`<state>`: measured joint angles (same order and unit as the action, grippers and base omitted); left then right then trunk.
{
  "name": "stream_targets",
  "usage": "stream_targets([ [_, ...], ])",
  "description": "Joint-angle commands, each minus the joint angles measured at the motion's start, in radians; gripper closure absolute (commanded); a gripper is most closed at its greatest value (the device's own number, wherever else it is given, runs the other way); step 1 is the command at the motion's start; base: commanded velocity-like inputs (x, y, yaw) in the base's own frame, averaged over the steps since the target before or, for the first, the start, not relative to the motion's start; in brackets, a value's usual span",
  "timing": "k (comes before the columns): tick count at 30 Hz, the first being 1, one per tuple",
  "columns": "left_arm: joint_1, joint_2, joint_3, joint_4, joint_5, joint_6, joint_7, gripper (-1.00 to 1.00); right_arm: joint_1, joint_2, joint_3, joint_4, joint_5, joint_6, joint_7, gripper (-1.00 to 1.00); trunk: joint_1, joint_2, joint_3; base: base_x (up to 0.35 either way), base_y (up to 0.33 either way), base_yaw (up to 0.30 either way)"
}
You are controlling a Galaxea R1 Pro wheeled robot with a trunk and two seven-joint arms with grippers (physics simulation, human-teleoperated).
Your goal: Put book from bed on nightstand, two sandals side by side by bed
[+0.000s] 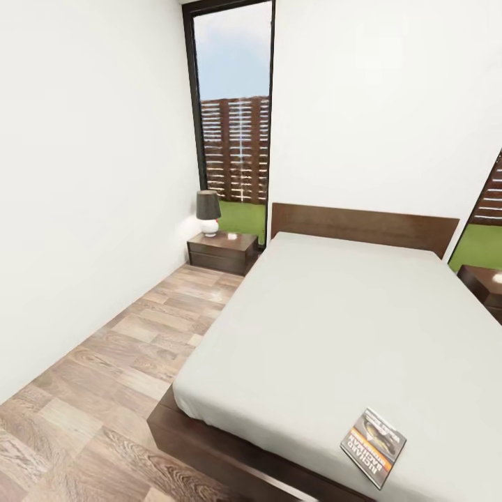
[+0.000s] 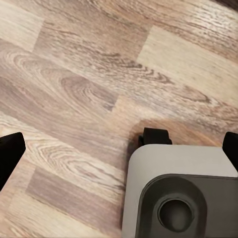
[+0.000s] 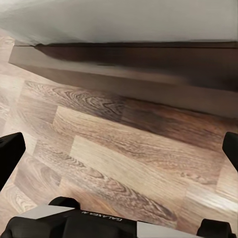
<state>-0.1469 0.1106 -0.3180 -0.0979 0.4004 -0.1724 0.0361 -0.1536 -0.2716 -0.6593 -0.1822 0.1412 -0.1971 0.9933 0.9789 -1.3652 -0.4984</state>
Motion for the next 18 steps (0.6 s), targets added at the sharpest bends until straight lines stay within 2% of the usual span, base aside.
stream_targets([
  [1,0.000,0.000,-0.009,0.000,0.006,-0.002,0.004,-1.00,-0.001,0.000,-0.008,0.001,0.011,-0.006,0.003,-1.00,0.004,-0.008,-0.004,0.000,0.000,0.000],
  [18,0.000,0.001,-0.009,0.000,0.006,-0.003,0.004,-1.00,-0.001,-0.007,-0.008,0.002,0.010,-0.005,0.003,-1.00,0.069,-0.127,-0.057,0.000,0.000,0.000],
])
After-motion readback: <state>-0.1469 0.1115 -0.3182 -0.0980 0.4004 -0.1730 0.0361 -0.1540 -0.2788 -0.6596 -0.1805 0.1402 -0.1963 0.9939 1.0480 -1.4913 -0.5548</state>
